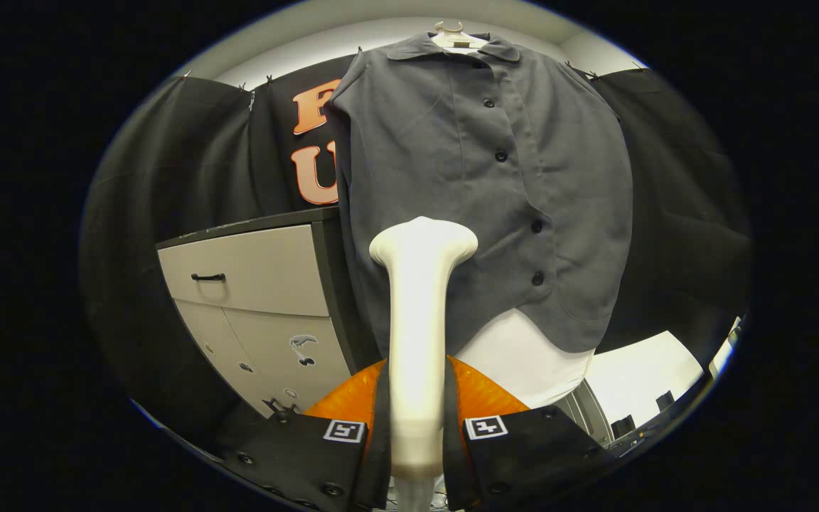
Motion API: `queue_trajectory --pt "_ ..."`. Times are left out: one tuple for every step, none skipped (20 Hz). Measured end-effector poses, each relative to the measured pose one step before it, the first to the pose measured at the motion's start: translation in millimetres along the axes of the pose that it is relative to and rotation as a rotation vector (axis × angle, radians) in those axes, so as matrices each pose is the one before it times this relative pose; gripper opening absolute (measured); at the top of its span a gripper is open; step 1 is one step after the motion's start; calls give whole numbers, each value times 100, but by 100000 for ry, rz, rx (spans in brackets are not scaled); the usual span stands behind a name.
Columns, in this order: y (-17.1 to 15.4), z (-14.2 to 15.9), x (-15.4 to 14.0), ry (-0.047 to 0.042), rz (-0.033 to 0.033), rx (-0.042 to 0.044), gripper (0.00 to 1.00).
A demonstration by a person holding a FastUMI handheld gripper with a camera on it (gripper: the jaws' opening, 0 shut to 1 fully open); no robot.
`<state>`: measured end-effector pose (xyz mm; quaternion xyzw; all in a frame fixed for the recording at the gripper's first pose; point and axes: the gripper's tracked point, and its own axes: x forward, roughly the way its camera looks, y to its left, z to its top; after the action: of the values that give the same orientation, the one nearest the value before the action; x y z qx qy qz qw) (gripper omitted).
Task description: Iron the clothes twice with a garment steamer, once on the left side and once on the right side.
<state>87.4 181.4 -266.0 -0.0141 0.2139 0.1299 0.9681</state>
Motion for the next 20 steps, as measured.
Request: queue_trajectory --pt "-23 -301 83 585 61 -34 38" --pt "14 -442 -53 808 60 21 37" --pt "-49 -334 34 769 29 -2 37" --pt "21 -265 74 522 -37 34 38" --pt "-34 -315 -8 564 -134 4 38" --pt "-78 -304 -19 631 -151 -248 38" --pt "-24 -222 -137 427 -70 -324 38" --pt "37 -137 -54 317 -29 -146 37" --pt "23 -37 -90 313 66 14 38" --pt "-5 -25 -168 -22 140 252 37" --pt "13 40 -235 37 135 147 37" --pt "-98 42 -333 -89 83 30 37" --pt "-52 250 -505 -582 256 -16 38" --pt "43 387 -479 -1129 392 -190 38" --pt "-26 563 -620 -1451 225 -632 38" --pt "-127 483 -743 -1215 150 -1444 38" --pt "-69 647 -607 -1164 304 -1363 38" --pt "-43 738 -802 -1332 519 -382 38" --pt "-75 915 -767 -1418 561 278 37" --pt "-71 1032 -692 -1779 343 827 37"
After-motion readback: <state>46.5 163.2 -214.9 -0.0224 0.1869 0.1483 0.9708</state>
